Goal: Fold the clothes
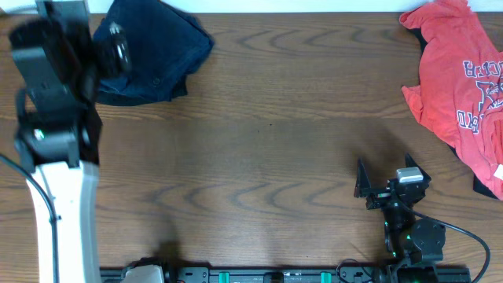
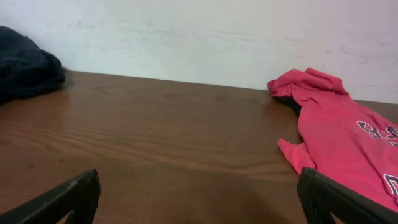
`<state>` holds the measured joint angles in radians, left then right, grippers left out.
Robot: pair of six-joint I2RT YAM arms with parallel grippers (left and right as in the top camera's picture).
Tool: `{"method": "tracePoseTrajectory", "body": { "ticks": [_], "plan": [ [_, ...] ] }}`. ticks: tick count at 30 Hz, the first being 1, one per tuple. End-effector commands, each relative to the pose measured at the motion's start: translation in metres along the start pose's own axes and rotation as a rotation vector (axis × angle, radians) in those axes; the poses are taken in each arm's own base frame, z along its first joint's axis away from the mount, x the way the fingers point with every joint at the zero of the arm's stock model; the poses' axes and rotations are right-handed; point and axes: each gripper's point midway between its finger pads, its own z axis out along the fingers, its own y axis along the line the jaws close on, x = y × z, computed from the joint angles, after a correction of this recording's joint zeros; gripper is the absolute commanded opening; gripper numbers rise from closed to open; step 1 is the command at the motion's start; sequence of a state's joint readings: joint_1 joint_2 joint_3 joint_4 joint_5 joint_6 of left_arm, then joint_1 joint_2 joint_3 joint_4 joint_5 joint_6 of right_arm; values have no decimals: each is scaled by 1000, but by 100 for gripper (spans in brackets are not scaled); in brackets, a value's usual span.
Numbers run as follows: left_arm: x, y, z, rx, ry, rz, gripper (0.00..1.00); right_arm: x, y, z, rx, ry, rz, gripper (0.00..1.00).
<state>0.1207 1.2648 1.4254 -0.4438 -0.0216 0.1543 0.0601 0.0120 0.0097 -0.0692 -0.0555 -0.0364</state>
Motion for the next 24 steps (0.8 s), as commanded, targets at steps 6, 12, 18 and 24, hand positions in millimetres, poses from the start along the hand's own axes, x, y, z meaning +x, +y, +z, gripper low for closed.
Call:
{"method": "tracePoseTrajectory", "body": {
  "ticks": [6, 12, 18, 24],
  "plan": [
    [60, -10, -35, 32, -97, 0, 98, 1, 0, 0, 0, -2, 6, 99],
    [114, -15, -57, 37, -153, -3, 98, 1, 0, 0, 0, -2, 6, 99],
    [149, -32, -77, 125, -226, 4, 98, 1, 0, 0, 0, -2, 6, 99],
    [182, -40, -84, 149, -247, -26, 98, 1, 0, 0, 0, -2, 6, 99]
  ]
}}
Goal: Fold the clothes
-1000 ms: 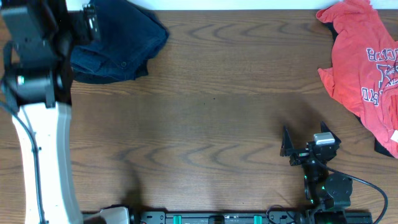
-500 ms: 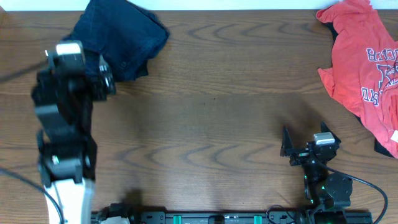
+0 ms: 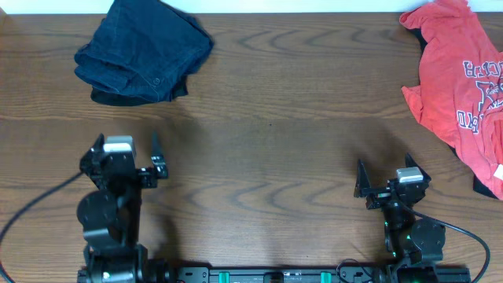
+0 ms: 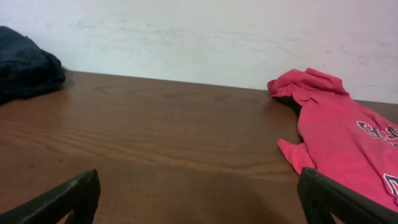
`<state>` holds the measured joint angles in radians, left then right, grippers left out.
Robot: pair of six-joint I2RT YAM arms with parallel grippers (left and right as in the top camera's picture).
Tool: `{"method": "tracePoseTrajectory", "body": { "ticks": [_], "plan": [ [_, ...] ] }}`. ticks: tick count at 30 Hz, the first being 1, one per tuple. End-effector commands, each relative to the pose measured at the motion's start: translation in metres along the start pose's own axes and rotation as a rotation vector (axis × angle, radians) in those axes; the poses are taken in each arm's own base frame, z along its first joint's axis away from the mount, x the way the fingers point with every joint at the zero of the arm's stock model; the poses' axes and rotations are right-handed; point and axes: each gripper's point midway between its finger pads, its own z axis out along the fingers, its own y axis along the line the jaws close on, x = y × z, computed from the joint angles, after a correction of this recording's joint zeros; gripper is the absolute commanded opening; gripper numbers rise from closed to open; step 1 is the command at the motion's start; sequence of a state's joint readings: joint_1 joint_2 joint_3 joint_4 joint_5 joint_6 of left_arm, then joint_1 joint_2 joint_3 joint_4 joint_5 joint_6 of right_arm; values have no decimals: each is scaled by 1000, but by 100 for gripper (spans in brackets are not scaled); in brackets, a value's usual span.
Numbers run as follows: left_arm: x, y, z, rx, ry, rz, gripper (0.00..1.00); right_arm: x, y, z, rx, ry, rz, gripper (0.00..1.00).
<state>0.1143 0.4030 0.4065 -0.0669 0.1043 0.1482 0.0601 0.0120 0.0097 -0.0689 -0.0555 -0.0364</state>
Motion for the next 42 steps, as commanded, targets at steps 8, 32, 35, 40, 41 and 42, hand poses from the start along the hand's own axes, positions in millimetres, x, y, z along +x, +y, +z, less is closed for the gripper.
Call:
{"method": "tracePoseTrajectory", "body": {
  "ticks": [8, 32, 35, 40, 41, 42],
  "plan": [
    [34, -13, -15, 40, -76, -24, 98, 1, 0, 0, 0, -2, 6, 99],
    [23, -11, -21, 22, -291, -28, 98, 1, 0, 0, 0, -2, 6, 99],
    [39, -9, -15, 6, -274, -31, 98, 1, 0, 0, 0, -2, 6, 99],
    [50, -10, -12, 3, -225, -30, 98, 1, 0, 0, 0, -1, 6, 99],
    [50, -10, -12, 3, -225, -30, 98, 1, 0, 0, 0, -2, 6, 99],
    [50, -10, -12, 3, -225, -30, 98, 1, 0, 0, 0, -2, 6, 99]
  ]
}}
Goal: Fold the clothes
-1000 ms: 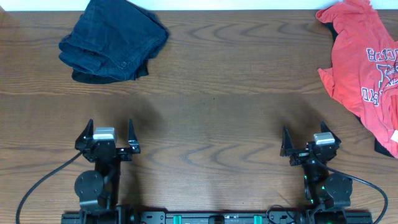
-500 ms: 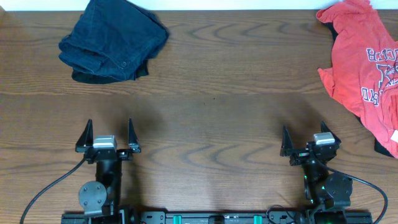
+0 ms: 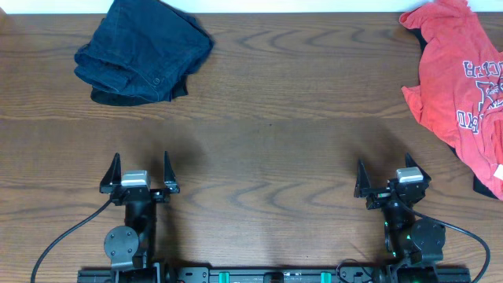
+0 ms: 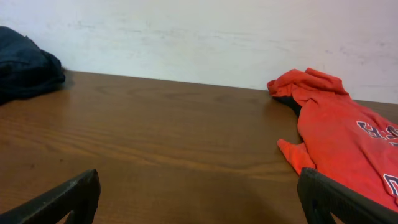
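A folded dark blue pair of jeans point(image 3: 144, 53) lies at the table's far left, also seen at the left edge as the jeans point(image 4: 25, 70). A crumpled red T-shirt point(image 3: 464, 82) with printed lettering lies at the far right, spread loosely, shown too as the T-shirt point(image 4: 348, 146). My left gripper point(image 3: 140, 171) rests open near the front left edge, empty. My right gripper point(image 3: 391, 174) rests open near the front right, empty, its black fingers point(image 4: 68, 199) wide apart, well short of the T-shirt.
The brown wooden table point(image 3: 275, 118) carries both garments. A white wall point(image 4: 205, 37) stands behind its far edge. A black cable point(image 3: 63, 240) runs from the left arm's base. A dark garment edge point(image 3: 486, 187) pokes out under the T-shirt at the right edge.
My left arm has drawn back a little toward the front edge and squared up, its open fingers now pointing straight ahead. The right arm and both garments have not moved.
My left arm was stretched out over the far left of the table beside the jeans. Then it was back near the front left edge, turned slightly. Now it sits squarely at the front. The right gripper stayed open and still throughout.
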`<state>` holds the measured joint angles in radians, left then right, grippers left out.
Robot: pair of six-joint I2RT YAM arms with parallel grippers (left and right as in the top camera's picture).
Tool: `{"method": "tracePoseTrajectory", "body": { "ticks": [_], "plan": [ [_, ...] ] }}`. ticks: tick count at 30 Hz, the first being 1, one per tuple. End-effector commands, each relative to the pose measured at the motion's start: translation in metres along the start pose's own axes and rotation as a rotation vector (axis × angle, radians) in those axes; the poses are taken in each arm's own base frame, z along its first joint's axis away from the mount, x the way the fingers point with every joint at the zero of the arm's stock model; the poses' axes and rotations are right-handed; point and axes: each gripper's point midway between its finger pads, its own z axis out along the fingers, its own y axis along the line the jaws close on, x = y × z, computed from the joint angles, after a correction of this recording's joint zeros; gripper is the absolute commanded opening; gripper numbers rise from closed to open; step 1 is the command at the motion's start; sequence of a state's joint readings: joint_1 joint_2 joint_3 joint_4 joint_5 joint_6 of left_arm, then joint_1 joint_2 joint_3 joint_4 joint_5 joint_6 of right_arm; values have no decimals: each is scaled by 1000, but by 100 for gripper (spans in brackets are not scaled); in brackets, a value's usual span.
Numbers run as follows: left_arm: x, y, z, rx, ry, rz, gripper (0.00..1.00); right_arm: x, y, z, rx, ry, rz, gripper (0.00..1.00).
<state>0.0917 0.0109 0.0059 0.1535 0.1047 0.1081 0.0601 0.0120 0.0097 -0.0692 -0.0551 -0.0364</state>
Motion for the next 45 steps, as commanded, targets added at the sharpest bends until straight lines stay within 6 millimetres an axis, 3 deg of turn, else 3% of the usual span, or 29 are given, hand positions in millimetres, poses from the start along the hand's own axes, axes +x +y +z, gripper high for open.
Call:
{"method": "tracePoseTrajectory", "body": {
  "ticks": [1, 6, 13, 45],
  "plan": [
    [-2, 1, 0, -7, -12, -1, 98, 1, 0, 0, 0, -2, 6, 99],
    [12, 0, -1, -5, 47, -3, 98, 1, 0, 0, 0, -2, 6, 99],
    [53, -2, -6, 2, 217, -15, 98, 1, 0, 0, 0, -2, 6, 99],
    [52, -2, -6, 2, 212, -22, 98, 1, 0, 0, 0, -2, 6, 99]
  ]
}}
